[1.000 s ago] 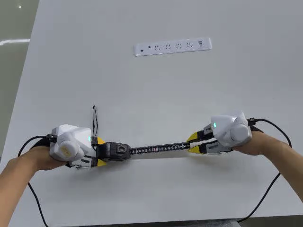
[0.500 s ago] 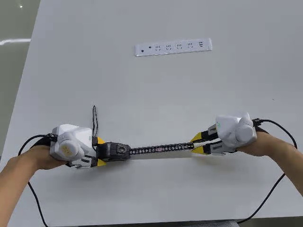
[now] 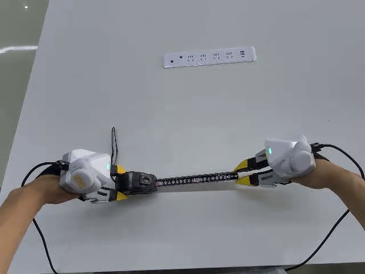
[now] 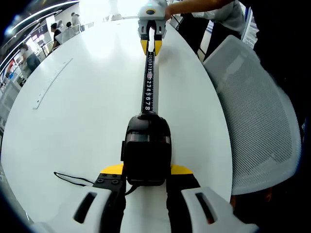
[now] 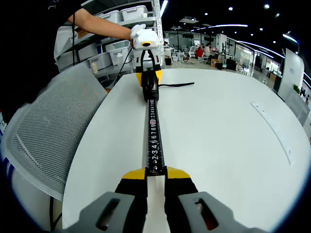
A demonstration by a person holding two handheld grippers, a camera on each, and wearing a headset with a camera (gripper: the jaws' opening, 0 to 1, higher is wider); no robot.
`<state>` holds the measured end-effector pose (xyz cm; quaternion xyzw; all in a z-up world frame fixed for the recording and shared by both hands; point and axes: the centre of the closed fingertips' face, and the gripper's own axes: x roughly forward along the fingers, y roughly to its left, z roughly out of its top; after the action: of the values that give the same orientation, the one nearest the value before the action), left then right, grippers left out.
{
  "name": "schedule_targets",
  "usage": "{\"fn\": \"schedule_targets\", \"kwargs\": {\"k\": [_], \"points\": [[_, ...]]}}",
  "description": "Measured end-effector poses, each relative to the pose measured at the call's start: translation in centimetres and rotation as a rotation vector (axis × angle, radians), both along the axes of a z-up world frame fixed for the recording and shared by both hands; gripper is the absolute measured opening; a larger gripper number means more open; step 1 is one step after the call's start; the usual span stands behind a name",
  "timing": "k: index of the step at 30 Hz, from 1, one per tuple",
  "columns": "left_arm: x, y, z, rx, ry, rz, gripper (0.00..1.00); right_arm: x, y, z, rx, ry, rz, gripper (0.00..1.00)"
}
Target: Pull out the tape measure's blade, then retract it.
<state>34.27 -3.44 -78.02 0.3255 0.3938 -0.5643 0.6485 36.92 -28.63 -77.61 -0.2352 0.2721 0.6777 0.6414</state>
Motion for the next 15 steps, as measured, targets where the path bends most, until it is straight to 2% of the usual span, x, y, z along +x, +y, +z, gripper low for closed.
{"fn": "schedule_targets", "kwargs": {"k": [15], "points": [[-0.1, -0.2, 0.2, 0.005, 0.003, -0.003, 0.28, 0.2, -1.1, 0.2, -0.005, 0.004, -0.015, 0.10]]}}
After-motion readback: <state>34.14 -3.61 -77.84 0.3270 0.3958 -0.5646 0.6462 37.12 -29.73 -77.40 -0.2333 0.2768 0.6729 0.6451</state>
